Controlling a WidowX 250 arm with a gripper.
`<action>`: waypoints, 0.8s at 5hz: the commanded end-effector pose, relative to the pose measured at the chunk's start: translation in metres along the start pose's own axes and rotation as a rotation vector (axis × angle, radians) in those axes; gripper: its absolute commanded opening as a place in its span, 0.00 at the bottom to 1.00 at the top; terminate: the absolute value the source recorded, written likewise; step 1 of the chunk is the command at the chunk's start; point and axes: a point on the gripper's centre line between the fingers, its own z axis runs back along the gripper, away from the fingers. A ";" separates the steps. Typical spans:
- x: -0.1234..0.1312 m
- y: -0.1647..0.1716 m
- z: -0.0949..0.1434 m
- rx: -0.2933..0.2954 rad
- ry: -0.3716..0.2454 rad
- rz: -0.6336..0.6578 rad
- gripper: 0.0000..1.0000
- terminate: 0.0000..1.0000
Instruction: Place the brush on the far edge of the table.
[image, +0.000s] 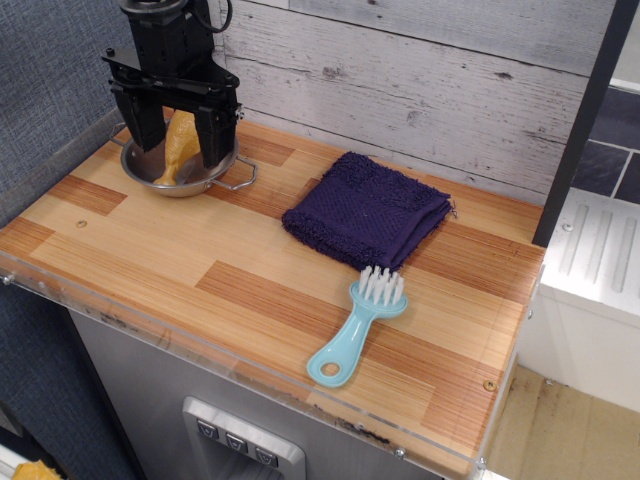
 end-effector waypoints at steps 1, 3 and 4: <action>0.000 0.000 0.000 0.000 0.000 0.000 1.00 0.00; -0.023 -0.081 -0.005 -0.052 -0.021 -0.184 1.00 0.00; -0.033 -0.114 -0.013 -0.056 -0.013 -0.234 1.00 0.00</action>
